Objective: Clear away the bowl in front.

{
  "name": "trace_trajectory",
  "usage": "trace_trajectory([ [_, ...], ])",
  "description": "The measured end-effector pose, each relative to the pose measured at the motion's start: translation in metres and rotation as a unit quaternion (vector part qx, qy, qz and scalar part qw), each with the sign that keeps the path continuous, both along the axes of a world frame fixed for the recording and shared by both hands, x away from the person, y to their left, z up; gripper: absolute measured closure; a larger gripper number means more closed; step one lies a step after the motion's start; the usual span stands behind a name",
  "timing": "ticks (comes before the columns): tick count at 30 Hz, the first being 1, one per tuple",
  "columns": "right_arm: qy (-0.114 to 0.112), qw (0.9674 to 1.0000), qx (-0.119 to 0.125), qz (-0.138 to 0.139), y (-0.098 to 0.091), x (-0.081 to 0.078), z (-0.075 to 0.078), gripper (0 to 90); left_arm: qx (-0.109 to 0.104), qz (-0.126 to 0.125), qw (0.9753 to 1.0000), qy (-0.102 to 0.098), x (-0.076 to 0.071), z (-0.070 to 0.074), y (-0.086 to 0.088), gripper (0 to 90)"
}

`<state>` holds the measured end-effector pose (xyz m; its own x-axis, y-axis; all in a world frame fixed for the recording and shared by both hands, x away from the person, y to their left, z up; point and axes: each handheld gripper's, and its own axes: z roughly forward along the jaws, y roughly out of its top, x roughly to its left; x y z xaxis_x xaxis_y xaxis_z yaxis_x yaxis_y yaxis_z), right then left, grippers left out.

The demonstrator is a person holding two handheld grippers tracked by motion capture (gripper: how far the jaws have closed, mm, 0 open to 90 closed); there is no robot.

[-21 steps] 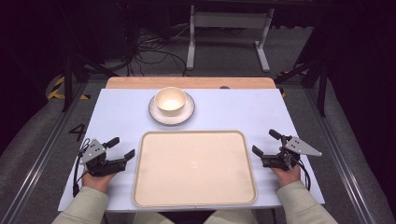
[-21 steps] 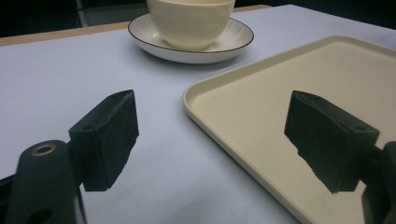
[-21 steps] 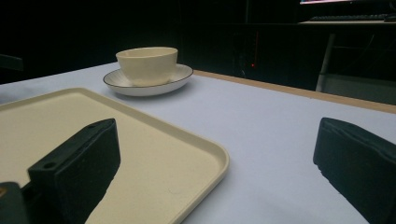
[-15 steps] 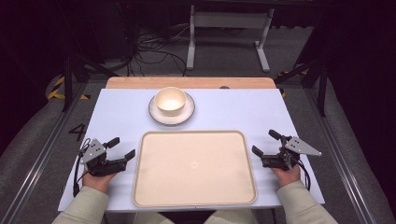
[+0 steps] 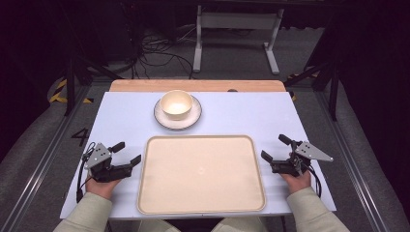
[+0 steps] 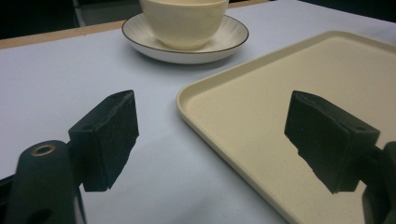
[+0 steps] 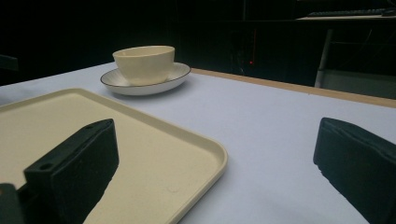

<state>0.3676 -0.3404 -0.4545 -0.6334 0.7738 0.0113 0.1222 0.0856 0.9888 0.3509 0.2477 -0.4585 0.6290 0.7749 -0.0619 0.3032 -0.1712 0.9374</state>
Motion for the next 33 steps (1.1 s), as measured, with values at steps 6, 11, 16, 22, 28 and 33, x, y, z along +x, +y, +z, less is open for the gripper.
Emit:
trace_trajectory([
  [6, 0.001, 1.0000, 0.001, 0.000, 0.000, 0.000, 0.000, 0.4, 0.008, -0.009, 0.9998, -0.013, -0.002, 0.008, -0.005, 17.7],
  [11, 0.003, 1.0000, 0.003, 0.000, -0.001, 0.000, 0.000, 0.4, 0.011, -0.011, 0.9997, -0.016, -0.003, 0.017, -0.010, 17.7],
  [16, 0.002, 1.0000, 0.004, 0.000, -0.001, 0.000, 0.000, 0.4, 0.012, -0.017, 0.9995, -0.025, -0.007, 0.027, -0.013, 17.6],
  [22, 0.003, 1.0000, 0.005, 0.000, -0.001, 0.000, 0.000, 0.4, 0.001, -0.018, 0.9996, -0.020, -0.008, 0.033, -0.013, 17.1],
  [28, 0.003, 1.0000, 0.005, 0.000, -0.001, 0.000, 0.000, 0.4, -0.026, -0.010, 0.9995, -0.016, -0.010, 0.042, -0.011, 12.5],
  [33, 0.004, 1.0000, 0.006, -0.002, -0.001, 0.001, 0.000, 0.4, -0.030, -0.011, 0.9994, -0.014, -0.008, 0.047, -0.012, 12.4],
])
